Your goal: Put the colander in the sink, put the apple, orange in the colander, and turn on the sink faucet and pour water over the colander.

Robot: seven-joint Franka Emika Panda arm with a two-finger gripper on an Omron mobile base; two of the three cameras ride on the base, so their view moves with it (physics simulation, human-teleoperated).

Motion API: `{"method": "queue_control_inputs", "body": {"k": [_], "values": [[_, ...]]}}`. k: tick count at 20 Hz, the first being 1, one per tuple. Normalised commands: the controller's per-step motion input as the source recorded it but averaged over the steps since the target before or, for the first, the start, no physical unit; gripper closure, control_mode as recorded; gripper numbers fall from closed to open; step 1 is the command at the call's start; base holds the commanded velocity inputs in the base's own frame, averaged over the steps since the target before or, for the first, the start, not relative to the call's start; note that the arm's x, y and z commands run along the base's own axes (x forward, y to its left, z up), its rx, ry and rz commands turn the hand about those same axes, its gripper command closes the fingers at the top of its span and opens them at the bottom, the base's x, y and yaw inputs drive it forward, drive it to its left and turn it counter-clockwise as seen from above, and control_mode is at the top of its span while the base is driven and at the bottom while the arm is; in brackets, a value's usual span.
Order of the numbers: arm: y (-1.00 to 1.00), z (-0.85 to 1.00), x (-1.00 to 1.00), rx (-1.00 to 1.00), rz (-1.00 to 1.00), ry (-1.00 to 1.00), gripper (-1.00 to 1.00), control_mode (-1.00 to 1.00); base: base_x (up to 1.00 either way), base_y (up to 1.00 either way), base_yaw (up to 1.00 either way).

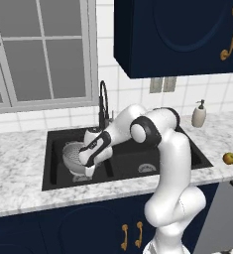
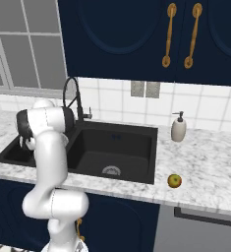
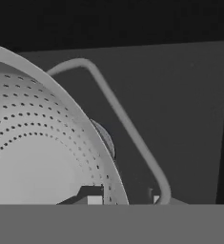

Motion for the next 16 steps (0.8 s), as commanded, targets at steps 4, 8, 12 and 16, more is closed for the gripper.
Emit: {"method": "queue_control_inputs", "body": {"k": [4, 8, 12, 16], "values": [[0.45, -0.24, 0.10, 0.00, -0.21, 0.07, 1.00, -1.00, 0.00, 0.00, 0.00], [0.36, -0.04, 0.00, -0.06, -0.19, 0.11, 1.00, -1.00, 0.00, 0.00, 0.00], [0.23, 0.00, -0.18, -0.08, -0.20, 0.16, 1.00, -1.00, 0.00, 0.00, 0.00], [0.20, 0.00, -0.25, -0.11, -0.21, 0.16, 1.00, -1.00, 0.00, 0.00, 0.00]]}}
